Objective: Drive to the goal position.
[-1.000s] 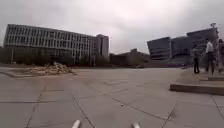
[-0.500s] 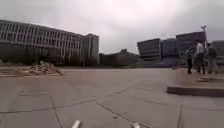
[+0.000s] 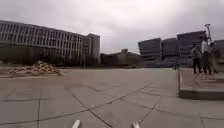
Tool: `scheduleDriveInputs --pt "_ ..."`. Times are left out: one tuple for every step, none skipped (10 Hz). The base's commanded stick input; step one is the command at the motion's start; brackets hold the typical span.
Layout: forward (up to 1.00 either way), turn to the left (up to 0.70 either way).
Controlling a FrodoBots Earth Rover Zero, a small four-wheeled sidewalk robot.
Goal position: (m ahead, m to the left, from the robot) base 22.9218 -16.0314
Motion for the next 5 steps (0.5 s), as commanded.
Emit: scheduleDriveInputs --pt "0.85 0.0" --pt "0.85 -0.2" --pt "0.85 -0.34" --pt "0.85 -0.34" --pt "0.85 -0.34"
